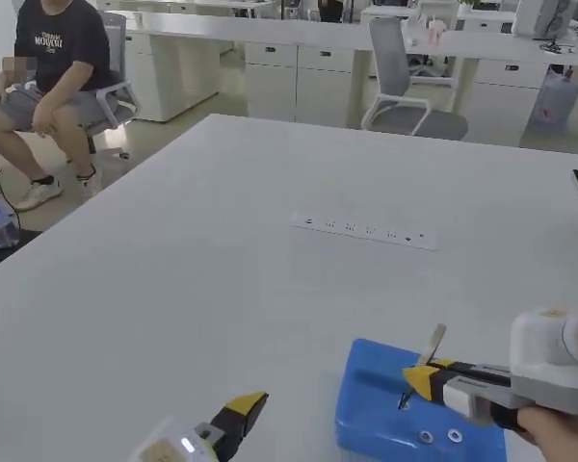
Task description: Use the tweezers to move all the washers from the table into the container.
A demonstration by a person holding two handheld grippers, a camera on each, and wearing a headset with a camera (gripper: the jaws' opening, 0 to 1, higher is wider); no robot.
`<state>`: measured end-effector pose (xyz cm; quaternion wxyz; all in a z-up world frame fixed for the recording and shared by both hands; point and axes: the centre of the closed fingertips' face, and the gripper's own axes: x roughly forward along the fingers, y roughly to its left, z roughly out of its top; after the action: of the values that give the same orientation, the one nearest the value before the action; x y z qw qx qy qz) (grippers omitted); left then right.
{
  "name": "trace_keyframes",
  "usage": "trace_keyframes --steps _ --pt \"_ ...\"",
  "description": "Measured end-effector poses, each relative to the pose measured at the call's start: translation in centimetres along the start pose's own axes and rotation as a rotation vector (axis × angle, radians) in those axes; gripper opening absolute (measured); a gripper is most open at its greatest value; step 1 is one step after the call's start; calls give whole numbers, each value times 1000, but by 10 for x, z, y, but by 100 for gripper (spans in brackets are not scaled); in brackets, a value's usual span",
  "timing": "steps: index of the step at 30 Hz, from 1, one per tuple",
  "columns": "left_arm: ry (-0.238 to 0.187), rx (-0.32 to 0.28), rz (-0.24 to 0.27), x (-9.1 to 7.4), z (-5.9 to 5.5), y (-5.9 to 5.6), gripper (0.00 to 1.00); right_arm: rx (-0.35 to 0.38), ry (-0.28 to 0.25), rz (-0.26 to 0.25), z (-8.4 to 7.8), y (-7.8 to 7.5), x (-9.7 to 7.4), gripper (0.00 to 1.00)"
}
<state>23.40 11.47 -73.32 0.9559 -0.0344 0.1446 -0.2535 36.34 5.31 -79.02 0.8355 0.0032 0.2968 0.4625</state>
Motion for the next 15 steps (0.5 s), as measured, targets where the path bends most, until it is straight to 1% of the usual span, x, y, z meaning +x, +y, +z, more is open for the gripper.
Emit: trace_keyframes --steps 8,15 --pt "2 -2 0 0 -1 1 87 4 20 -2 -7 1 4 3" --pt "3 -1 -3 0 0 -1 86 -6 42 -14 -15 -4 5 3"
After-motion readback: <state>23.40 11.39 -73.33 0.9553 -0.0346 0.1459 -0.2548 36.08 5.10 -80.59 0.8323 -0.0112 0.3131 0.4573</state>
